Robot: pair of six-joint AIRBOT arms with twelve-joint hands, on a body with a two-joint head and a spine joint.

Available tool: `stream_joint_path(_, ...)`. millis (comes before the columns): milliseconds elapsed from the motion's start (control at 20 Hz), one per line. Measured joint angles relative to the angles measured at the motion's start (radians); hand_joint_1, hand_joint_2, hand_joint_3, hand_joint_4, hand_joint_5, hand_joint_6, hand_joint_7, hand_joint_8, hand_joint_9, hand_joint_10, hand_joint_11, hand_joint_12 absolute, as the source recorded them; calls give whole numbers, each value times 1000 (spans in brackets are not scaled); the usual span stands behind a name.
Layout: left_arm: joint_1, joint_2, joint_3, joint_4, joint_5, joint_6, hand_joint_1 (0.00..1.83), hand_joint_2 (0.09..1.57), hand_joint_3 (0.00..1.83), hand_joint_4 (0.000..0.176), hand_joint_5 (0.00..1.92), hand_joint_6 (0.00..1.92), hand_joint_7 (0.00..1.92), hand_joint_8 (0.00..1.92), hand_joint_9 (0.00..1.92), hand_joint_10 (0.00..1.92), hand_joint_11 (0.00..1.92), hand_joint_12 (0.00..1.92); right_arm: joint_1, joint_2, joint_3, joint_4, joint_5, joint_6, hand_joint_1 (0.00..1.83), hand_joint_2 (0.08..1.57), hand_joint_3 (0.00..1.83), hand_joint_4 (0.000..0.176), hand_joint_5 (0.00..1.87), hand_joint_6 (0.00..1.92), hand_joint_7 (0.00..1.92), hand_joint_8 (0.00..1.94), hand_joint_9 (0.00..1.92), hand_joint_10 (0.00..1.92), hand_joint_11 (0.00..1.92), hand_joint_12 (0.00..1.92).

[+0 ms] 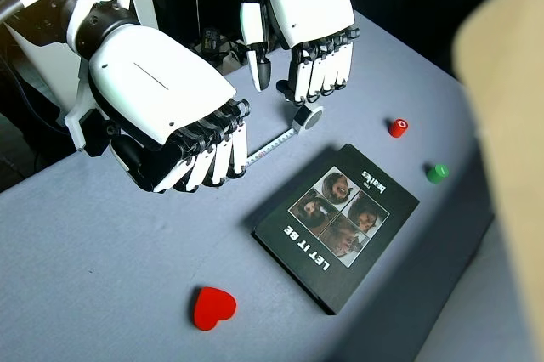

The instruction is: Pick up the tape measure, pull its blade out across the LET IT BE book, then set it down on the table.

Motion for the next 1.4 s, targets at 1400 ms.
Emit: stream_joint_path(1400,116,251,425,780,847,-682,861,1110,2,0,488,13,472,8,422,11,133,783,-10,1,-8,5,-8,-17,175,1191,2,59,198,4,179,1,169,10,0,670)
